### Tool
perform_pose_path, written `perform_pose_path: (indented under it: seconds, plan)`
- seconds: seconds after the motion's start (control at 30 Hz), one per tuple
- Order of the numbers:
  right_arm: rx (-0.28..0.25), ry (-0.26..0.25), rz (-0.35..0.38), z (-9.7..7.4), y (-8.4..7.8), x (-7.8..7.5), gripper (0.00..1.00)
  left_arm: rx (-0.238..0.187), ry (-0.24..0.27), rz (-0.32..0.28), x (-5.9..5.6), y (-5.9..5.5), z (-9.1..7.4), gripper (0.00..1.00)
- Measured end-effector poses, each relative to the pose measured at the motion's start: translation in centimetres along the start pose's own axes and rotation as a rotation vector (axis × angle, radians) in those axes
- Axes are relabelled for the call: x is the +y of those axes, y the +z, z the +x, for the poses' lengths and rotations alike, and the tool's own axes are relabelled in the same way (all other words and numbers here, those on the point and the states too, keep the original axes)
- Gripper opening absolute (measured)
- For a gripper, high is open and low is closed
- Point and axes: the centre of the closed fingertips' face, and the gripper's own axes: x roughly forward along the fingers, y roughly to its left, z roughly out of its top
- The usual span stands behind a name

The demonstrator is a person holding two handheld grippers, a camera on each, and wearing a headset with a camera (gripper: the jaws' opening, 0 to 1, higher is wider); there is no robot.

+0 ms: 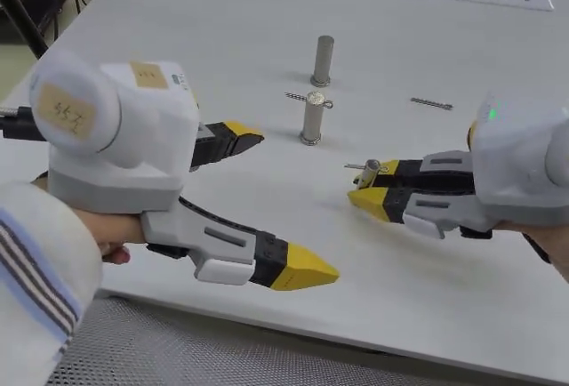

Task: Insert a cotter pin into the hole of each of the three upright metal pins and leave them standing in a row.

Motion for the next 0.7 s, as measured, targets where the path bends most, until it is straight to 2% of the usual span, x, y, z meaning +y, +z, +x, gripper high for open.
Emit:
perform_pose_path:
  seconds: [0.17,0.23,0.37,0.5,0.7]
  plan:
    - [0.008,-0.078,0.019,-0.4,0.2,-3.0,0.04,0.001,0.002,-0.001,0.1,0.0,0.0,0.99]
    - [0.008,-0.094,0.027,-0.3,0.1,-4.7,0.04,0.003,0.003,-0.004,0.1,0.0,0.0,0.99]
    - [0.007,-0.116,0.039,-0.3,-0.1,-6.4,0.04,0.009,0.002,-0.004,0.1,-0.2,0.1,0.98]
    - [0.004,-0.130,0.069,0.1,-0.5,-7.6,0.04,0.016,0.002,-0.006,0.1,-0.3,0.1,0.98]
    - [0.030,-0.134,0.072,0.4,-1.6,-8.0,0.04,0.027,0.005,-0.021,0.2,-0.3,-0.1,0.97]
